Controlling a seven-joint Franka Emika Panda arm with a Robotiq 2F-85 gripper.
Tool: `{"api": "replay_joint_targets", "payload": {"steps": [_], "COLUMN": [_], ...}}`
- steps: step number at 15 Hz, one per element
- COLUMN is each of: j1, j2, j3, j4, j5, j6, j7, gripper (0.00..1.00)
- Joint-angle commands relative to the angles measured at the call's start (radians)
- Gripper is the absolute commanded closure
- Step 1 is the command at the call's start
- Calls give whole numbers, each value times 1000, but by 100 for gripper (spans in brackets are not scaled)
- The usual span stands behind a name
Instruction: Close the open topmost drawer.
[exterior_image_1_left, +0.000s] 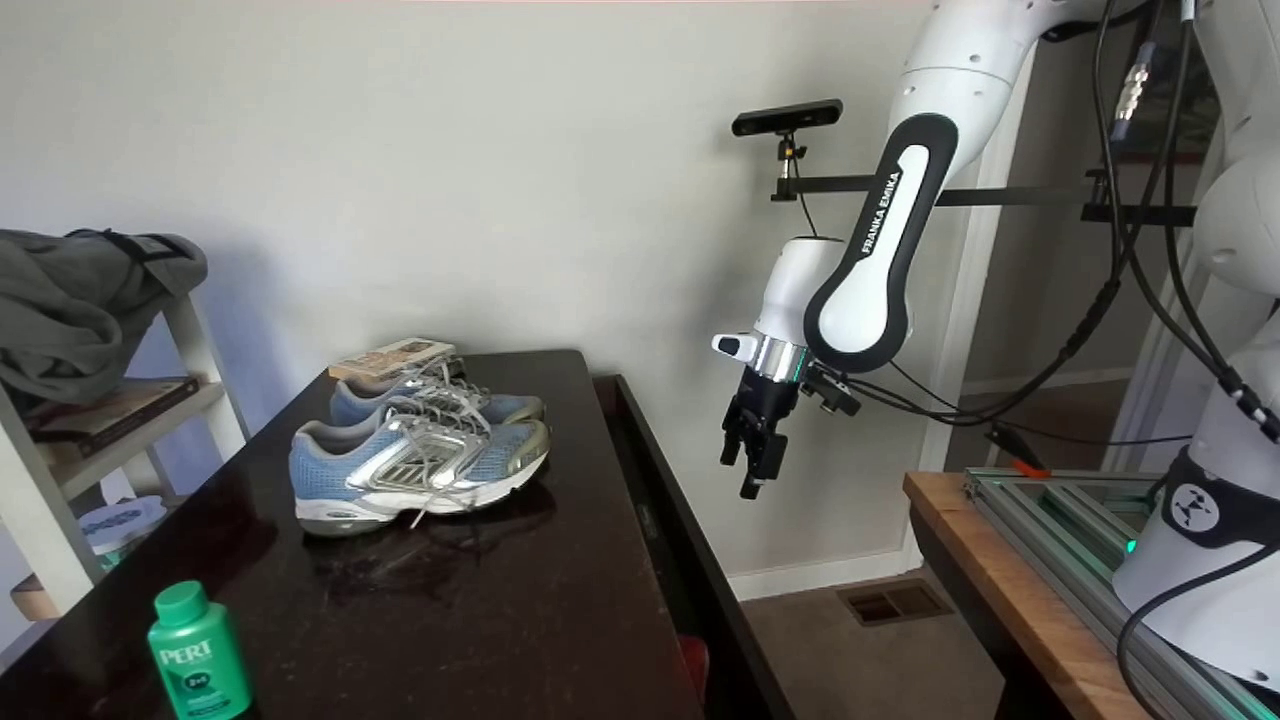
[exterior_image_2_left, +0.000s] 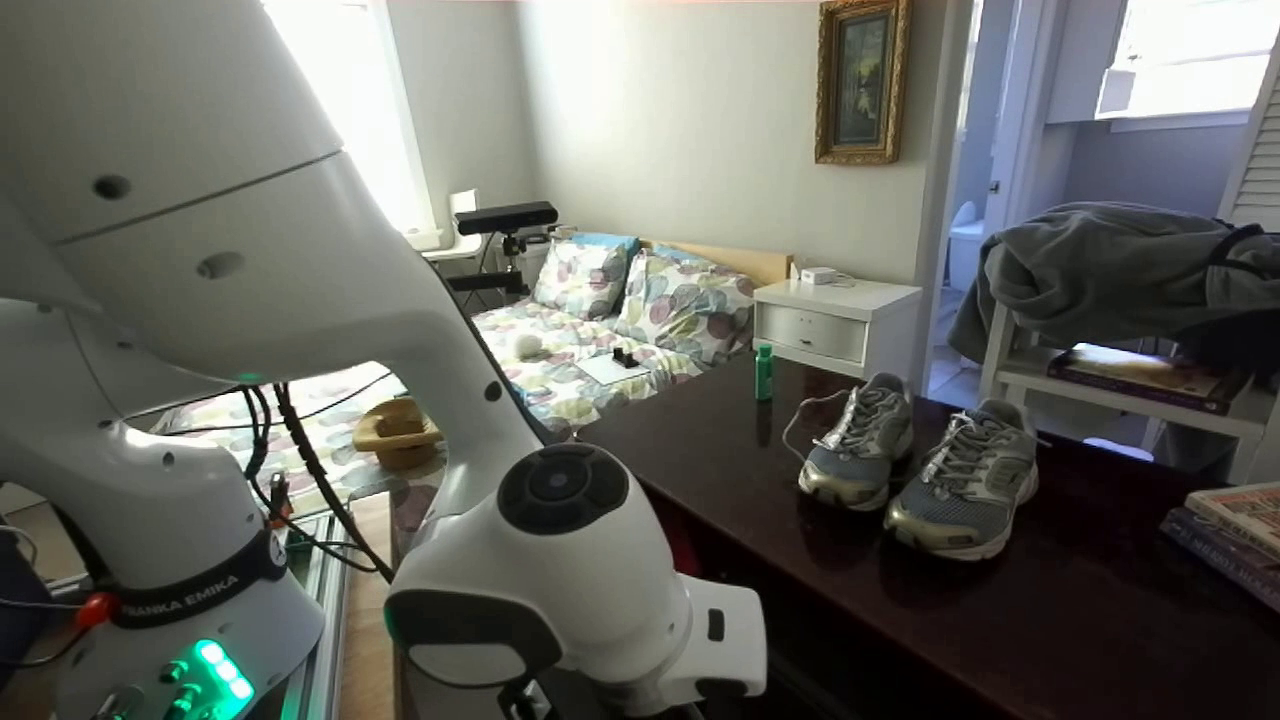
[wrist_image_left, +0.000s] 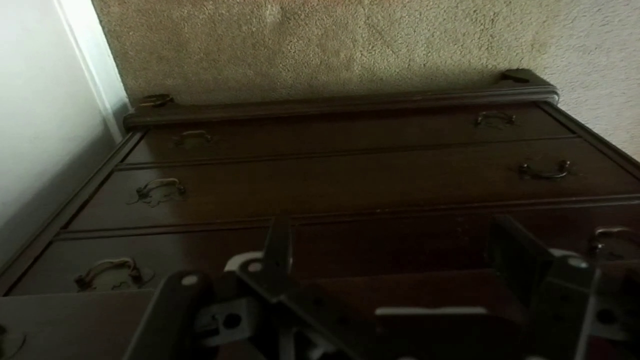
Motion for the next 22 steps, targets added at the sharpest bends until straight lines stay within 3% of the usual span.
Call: {"api": "replay_joint_targets", "payload": {"steps": [1,4,13,22], "j1": [31,54,20,16], "j2": [55,94,258,303], "j3": [5,0,51,79], "j4": [27,51,156,198], "j5": [-2,-2,-66,-106], "j6": [52,80,153,164], "j7": [-2,-6,20,24], "gripper": [0,0,0,0]}}
